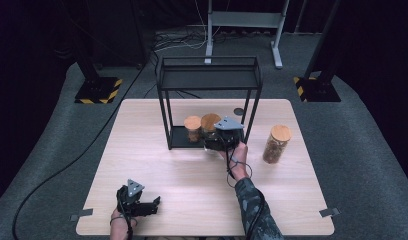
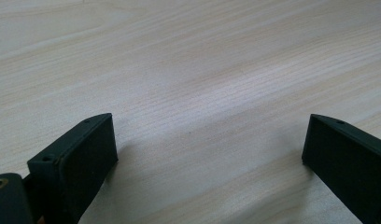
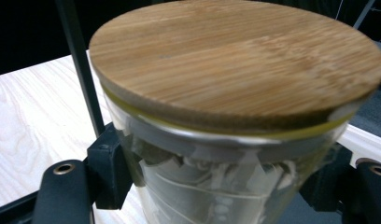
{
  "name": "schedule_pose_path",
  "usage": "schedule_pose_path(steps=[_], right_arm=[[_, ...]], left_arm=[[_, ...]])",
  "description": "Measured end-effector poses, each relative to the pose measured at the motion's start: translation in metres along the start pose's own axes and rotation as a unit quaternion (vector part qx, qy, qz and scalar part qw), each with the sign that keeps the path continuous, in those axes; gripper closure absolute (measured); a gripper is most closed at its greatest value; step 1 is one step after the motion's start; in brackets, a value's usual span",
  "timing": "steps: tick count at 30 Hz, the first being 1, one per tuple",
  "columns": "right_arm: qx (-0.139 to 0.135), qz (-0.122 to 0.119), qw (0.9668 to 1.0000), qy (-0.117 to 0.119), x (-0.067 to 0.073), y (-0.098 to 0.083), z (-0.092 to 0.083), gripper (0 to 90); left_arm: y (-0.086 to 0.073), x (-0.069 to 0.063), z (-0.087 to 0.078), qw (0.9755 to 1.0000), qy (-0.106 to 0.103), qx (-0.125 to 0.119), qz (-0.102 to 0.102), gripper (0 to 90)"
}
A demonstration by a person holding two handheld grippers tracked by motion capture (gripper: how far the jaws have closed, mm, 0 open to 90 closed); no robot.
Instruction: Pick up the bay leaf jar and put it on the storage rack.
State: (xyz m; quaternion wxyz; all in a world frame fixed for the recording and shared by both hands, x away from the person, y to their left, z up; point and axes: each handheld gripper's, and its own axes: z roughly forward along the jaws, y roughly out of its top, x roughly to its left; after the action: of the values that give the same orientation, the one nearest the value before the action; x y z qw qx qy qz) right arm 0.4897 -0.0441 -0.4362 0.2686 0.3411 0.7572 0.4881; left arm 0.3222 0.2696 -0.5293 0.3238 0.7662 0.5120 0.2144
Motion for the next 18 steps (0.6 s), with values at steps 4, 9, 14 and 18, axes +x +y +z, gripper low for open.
schedule_pose_path(steps=[4, 9, 14, 18], right_arm=[[0.0, 0.0, 1.0, -0.002, -0.003, 0.002, 0.003, 25.0], [-0.002, 0.002, 1.0, -0.005, -0.005, 0.003, 0.006, 25.0], [-0.001, 0.002, 1.0, -0.007, -0.006, 0.005, 0.01, 25.0], [-0.002, 0.004, 0.9999, -0.009, -0.008, 0.007, 0.013, 25.0]], left_arm=[[0.0, 0.0, 0.0, 1.0, 0.0, 0.0, 0.0, 2.5], [0.0, 0.0, 0.0, 1.0, -0.001, 0.0, 0.001, 2.6], [0.0, 0.0, 0.0, 1.0, -0.001, 0.0, 0.001, 2.6], [0.0, 0.0, 0.0, 1.0, -0.001, 0.0, 0.001, 2.6]])
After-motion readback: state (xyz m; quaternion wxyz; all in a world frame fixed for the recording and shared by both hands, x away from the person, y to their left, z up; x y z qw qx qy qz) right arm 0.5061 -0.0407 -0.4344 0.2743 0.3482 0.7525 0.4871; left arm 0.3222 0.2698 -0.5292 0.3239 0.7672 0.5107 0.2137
